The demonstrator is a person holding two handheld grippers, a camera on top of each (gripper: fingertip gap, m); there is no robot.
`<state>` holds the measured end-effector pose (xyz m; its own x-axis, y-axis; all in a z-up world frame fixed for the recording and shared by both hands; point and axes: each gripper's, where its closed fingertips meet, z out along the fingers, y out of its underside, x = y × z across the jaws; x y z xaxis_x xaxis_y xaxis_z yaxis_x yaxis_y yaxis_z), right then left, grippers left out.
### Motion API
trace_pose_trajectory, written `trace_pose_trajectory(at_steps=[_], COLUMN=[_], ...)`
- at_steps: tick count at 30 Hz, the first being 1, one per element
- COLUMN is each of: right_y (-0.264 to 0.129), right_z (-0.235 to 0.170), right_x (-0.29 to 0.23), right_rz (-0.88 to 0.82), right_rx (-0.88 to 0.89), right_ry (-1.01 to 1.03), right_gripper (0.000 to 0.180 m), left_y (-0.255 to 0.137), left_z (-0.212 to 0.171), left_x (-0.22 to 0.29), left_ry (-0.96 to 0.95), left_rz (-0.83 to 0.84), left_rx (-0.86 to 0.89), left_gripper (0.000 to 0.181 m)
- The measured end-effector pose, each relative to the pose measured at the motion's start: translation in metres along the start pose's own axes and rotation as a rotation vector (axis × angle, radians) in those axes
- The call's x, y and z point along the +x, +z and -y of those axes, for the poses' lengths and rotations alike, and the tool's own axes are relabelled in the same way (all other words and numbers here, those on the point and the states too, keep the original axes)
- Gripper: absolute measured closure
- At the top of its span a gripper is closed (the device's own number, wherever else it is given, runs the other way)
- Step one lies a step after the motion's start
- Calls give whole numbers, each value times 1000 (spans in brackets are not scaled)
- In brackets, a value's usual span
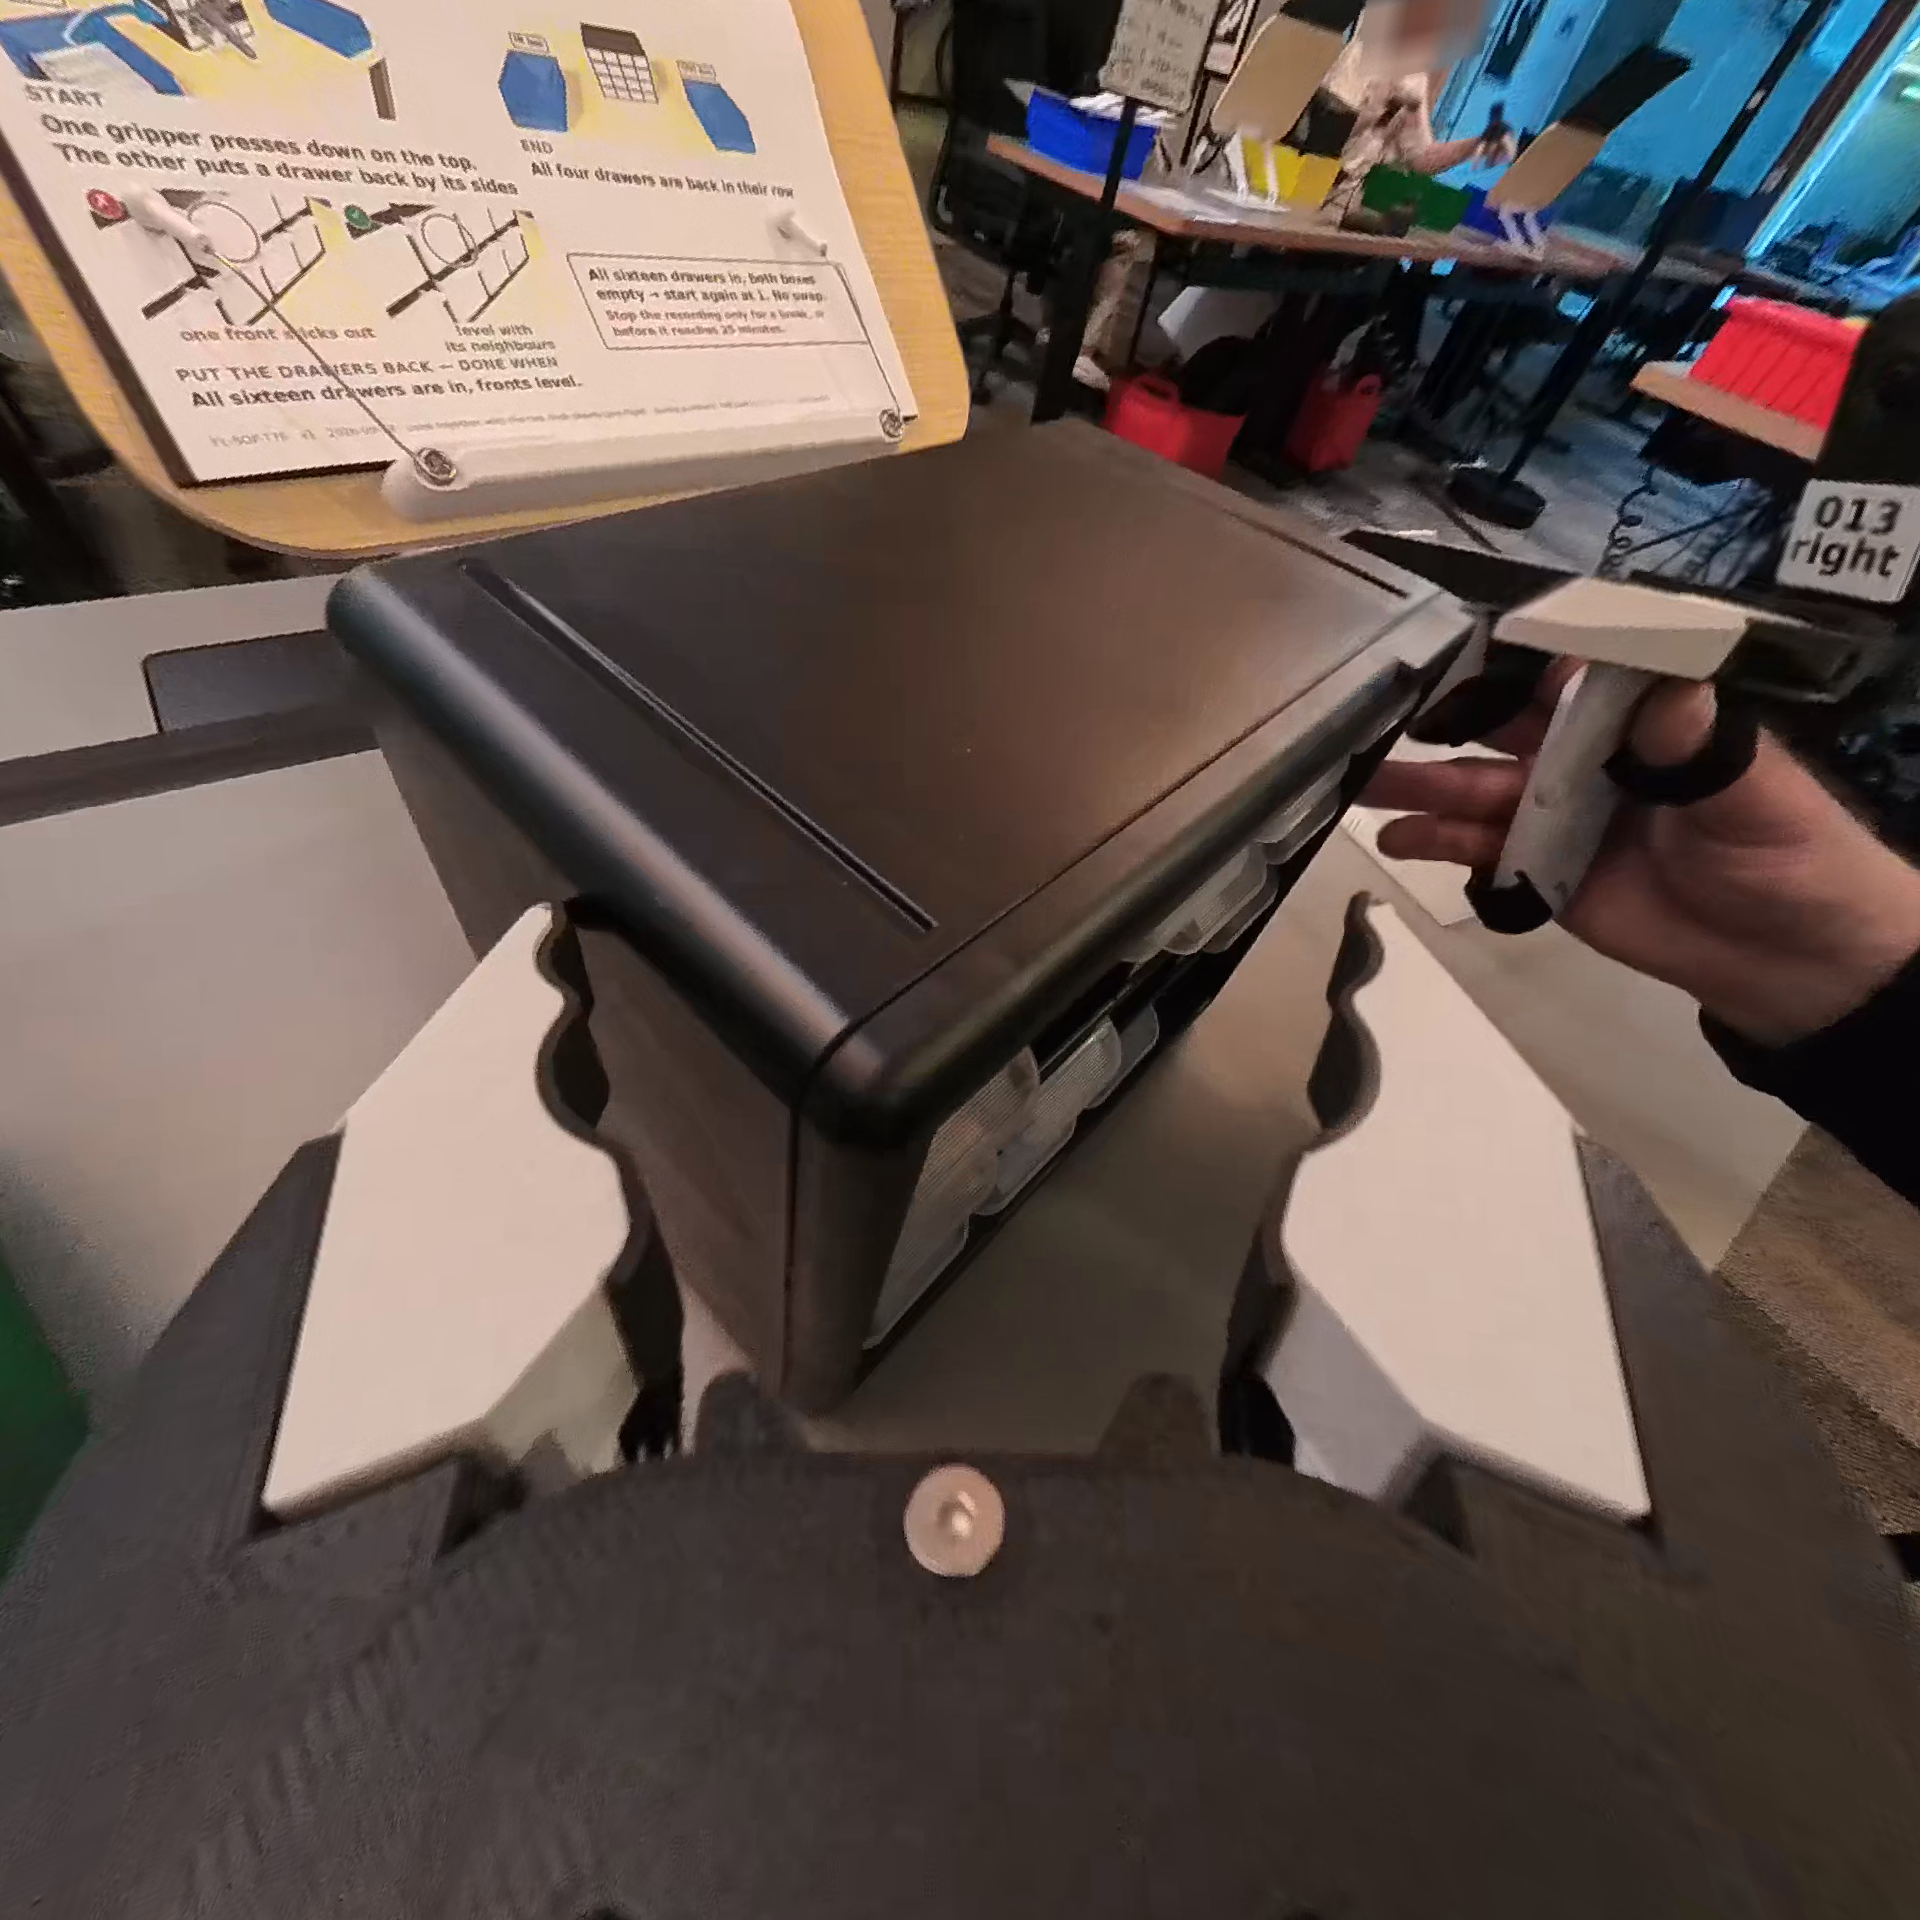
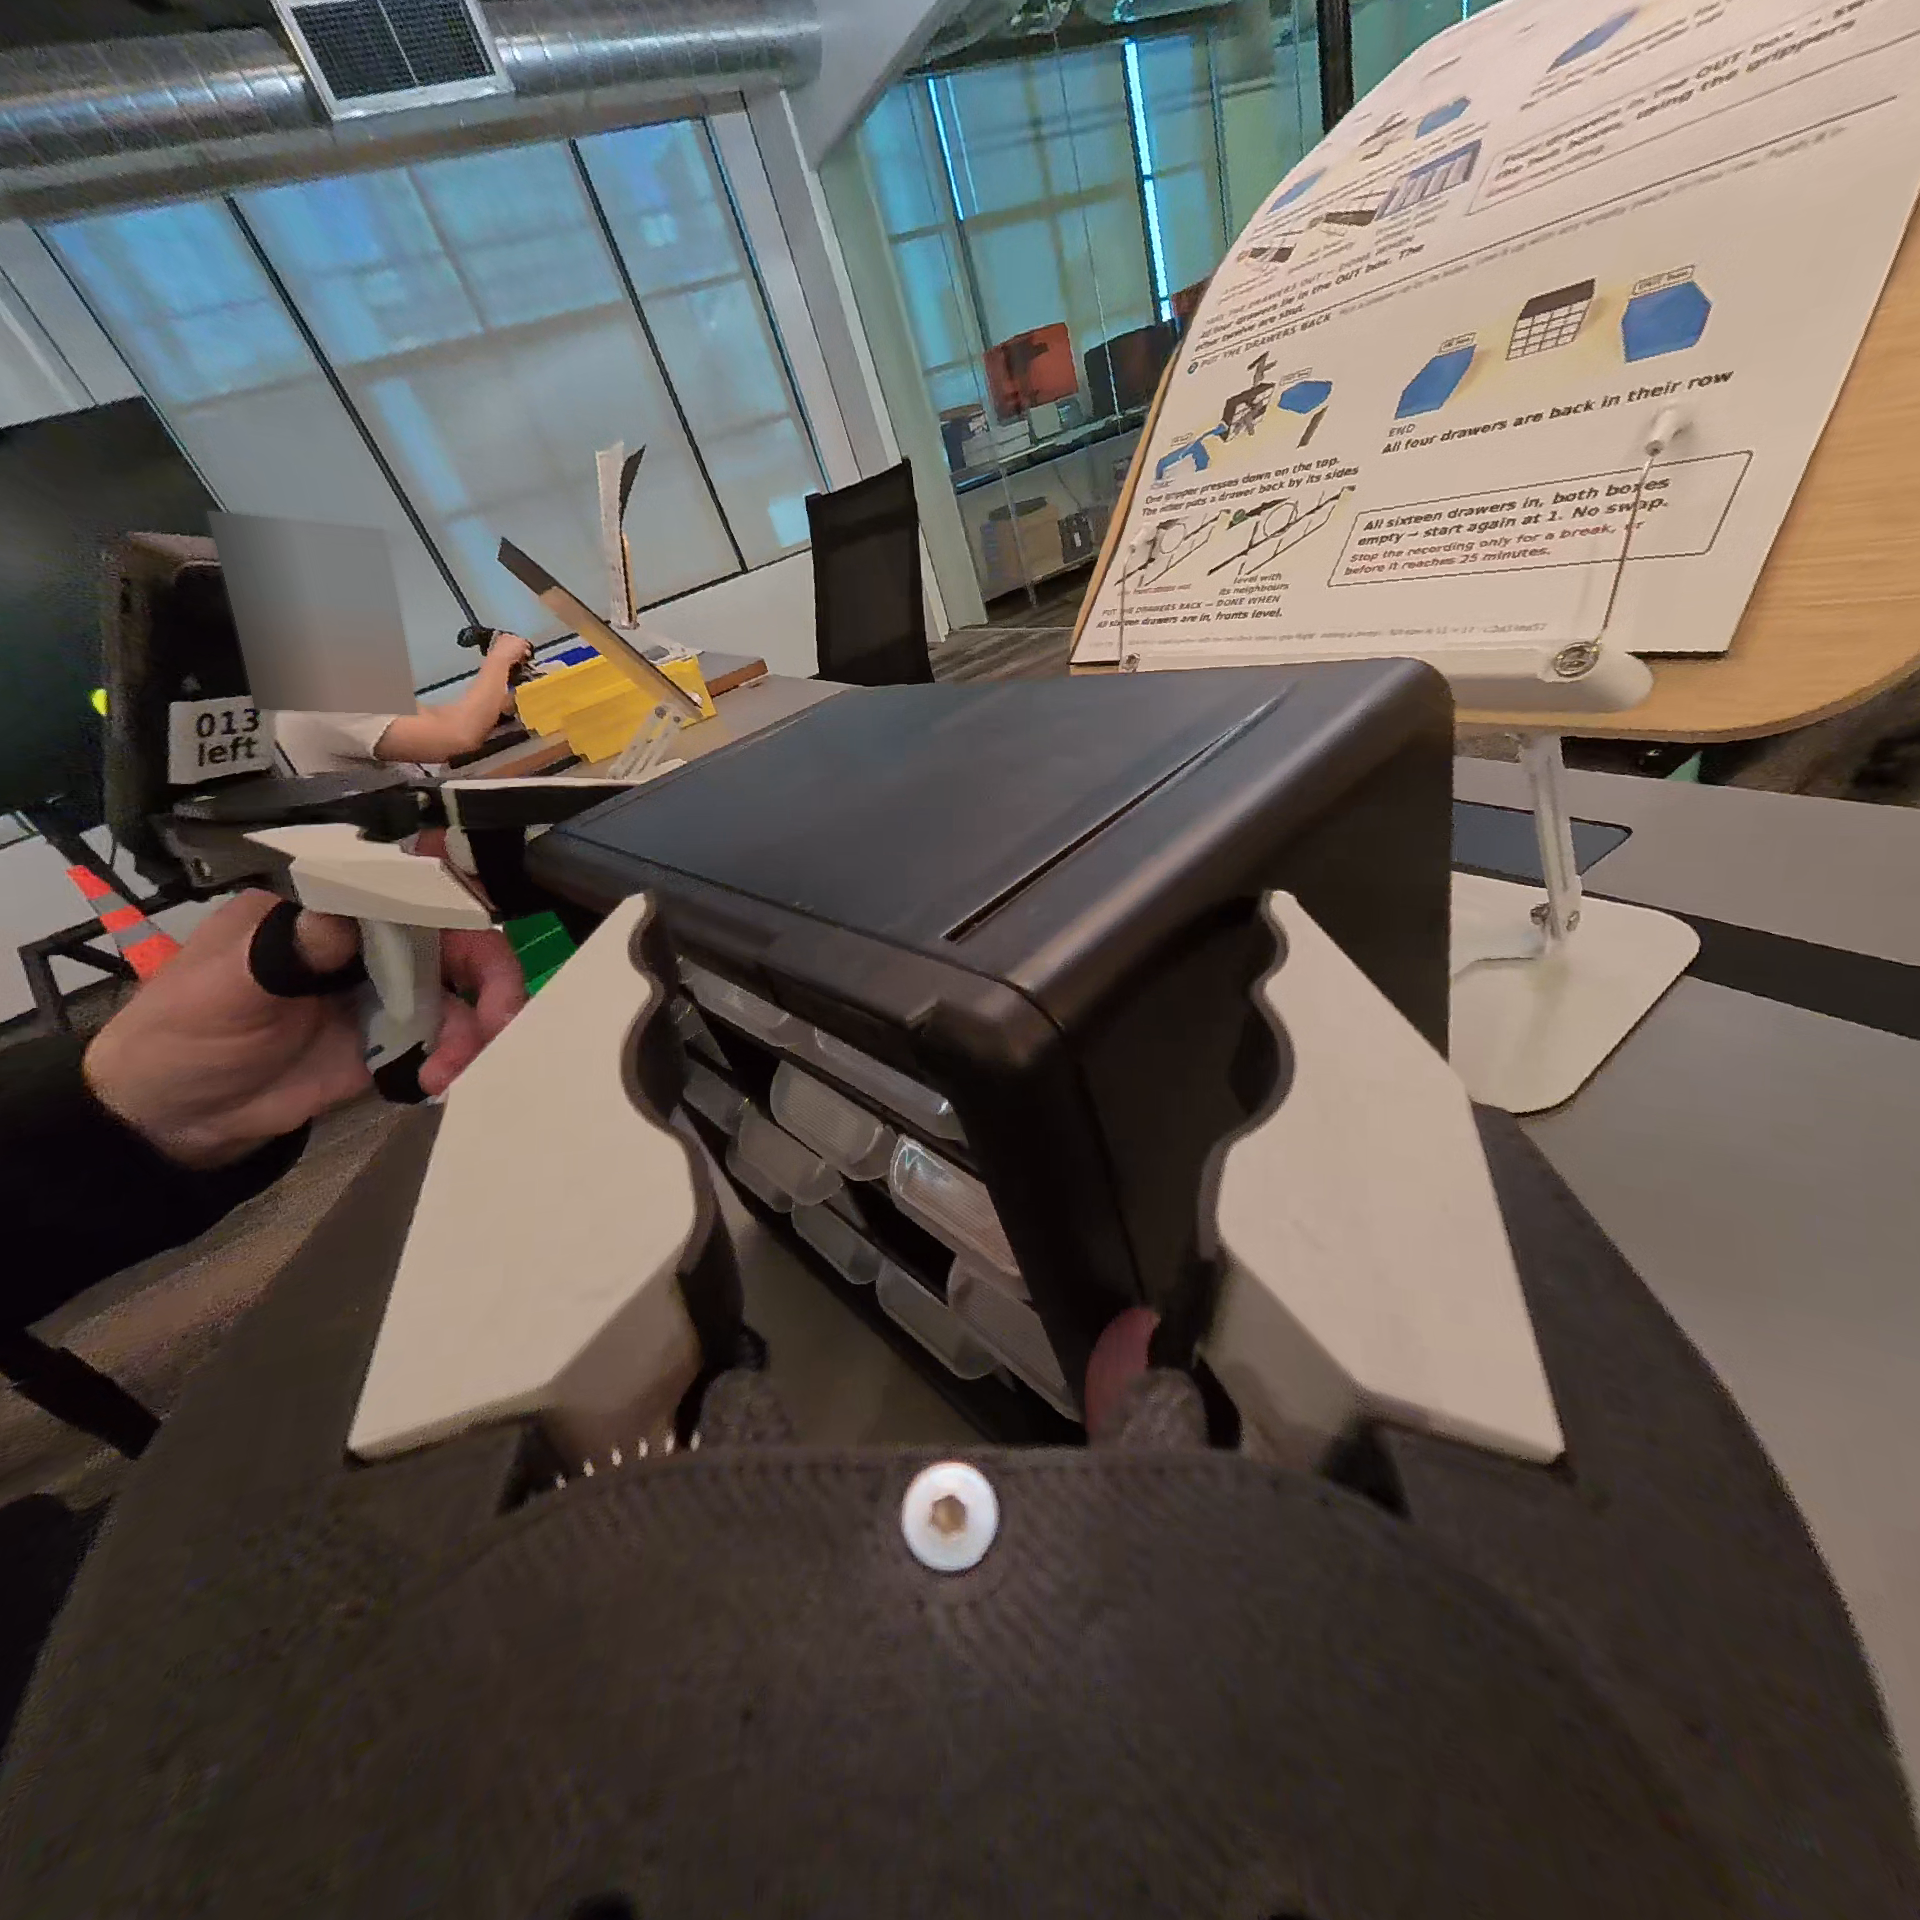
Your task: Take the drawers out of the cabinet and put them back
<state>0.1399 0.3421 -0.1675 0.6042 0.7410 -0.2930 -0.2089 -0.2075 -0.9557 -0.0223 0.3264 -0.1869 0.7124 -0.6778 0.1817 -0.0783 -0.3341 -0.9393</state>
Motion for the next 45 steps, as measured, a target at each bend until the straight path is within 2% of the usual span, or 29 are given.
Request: trace_pose_trajectory(at_steps=[15, 18, 21, 25, 29, 34, 38, 42, 45], right_y=[-7, -9, -14, -30, -69, -140, -181, -208, -218], right_z=[-10, -15, -10, 3, 1, -5, -24, -53, -72], right_x=[-32, -33, -33, -30, 6, 64, 104, 135, 148], right_rz=[-43, -82, -109, -198, -432, -713, -866, -948, -965], right_rx=[40, 6, 0, 8, -106, -247, -416, -571, -637], right_ry=[-16, -79, -117, -219, -361, -400, -424, -374, -356], right_gripper=[71, 77, 89, 94, 103, 106, 108, 107, 108], left_y=[0, -1, -7, -22, -58, -104, -102, -87, -76], left_z=[2, 3, 5, 10, 22, -19, -71, -101, -114], left_x=[-25, -28, -34, -43, -76, -146, -157, -164, -160], left_ry=[52, 49, 43, 12, 54, 4, -77, -11, 0], left_rz=[-56, -89, -110, -109, -5, 230, 245, 313, 277], left_rx=[5, 3, 10, -13, 2, -137, -277, -397, -435], left_gripper=[54, 57, 72, 63, 73, 84, 92, 117, 145])
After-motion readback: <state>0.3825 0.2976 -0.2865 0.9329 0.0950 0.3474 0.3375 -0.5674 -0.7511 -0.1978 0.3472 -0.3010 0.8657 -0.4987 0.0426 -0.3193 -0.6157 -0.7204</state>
